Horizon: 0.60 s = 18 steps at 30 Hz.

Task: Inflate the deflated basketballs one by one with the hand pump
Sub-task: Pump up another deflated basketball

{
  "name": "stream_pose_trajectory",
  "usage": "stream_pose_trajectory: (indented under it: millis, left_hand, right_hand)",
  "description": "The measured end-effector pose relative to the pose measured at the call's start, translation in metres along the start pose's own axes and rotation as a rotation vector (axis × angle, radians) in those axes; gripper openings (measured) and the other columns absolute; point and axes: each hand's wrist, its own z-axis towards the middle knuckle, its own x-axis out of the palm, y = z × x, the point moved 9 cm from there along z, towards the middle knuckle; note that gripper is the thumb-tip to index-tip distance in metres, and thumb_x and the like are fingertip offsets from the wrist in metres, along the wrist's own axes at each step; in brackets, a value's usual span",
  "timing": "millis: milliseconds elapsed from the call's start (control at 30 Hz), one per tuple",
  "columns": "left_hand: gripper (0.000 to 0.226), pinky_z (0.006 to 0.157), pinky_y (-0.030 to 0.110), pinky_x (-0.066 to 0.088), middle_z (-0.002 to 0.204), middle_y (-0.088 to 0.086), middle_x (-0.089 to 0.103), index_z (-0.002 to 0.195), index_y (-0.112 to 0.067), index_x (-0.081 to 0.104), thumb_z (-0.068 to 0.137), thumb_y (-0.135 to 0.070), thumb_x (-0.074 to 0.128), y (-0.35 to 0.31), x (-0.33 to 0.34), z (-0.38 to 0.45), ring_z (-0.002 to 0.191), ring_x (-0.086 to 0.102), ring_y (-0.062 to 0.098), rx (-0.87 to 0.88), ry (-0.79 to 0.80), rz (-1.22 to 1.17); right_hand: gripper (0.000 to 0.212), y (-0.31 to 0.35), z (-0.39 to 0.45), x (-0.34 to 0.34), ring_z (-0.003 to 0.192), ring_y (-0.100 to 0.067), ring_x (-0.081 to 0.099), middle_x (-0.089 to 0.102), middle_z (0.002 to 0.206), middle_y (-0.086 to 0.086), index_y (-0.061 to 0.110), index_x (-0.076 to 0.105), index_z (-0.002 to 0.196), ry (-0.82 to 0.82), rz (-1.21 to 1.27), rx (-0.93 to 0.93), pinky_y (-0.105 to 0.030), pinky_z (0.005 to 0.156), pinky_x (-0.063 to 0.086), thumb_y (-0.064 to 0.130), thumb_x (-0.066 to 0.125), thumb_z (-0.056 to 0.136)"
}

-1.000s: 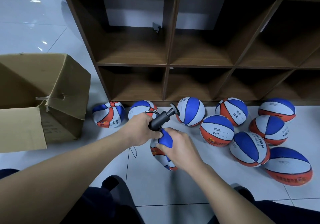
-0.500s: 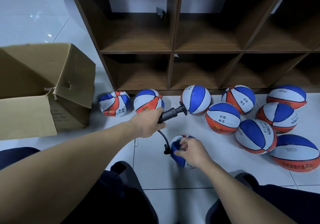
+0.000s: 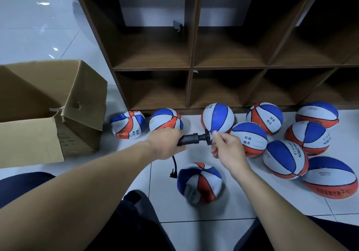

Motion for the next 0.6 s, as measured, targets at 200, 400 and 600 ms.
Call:
stream_pose_trajectory:
  millis: [200,400,600]
  left_hand:
    - [0.025,0.066,0.037,0.043,0.081,-0.007,0.057,0.099,-0.026,0.057,0.103,-0.050,0.064,-0.013,0.008,-0.003,0.079,0.058,0.023,0.063,0.000,0.054]
    - [0.026,0.067,0.038,0.047,0.079,-0.007,0.057,0.099,-0.026,0.058,0.102,-0.051,0.064,-0.013,0.012,-0.005,0.078,0.058,0.024,0.072,-0.009,0.054]
    - [0.026,0.065,0.036,0.044,0.081,-0.005,0.061,0.091,-0.026,0.056,0.100,-0.048,0.067,0.000,0.028,-0.004,0.079,0.059,0.024,0.060,0.000,0.030]
  right_hand:
    - [0.051,0.014,-0.013,0.022,0.065,-0.027,0.068,0.069,0.079,-0.010,0.019,0.066,0.091,0.132,-0.135,0.000,-0.043,0.062,0.057,0.066,0.049,0.102]
    - [0.055,0.012,-0.017,0.029,0.078,-0.024,0.061,0.063,0.079,-0.004,0.013,0.057,0.083,0.097,-0.311,-0.059,-0.043,0.072,0.051,0.062,0.045,0.106]
    - [0.045,-0.013,-0.016,0.022,0.062,-0.019,0.073,0.068,0.083,-0.015,0.008,0.059,0.092,0.061,-0.188,0.020,-0.056,0.073,0.062,0.048,0.047,0.107]
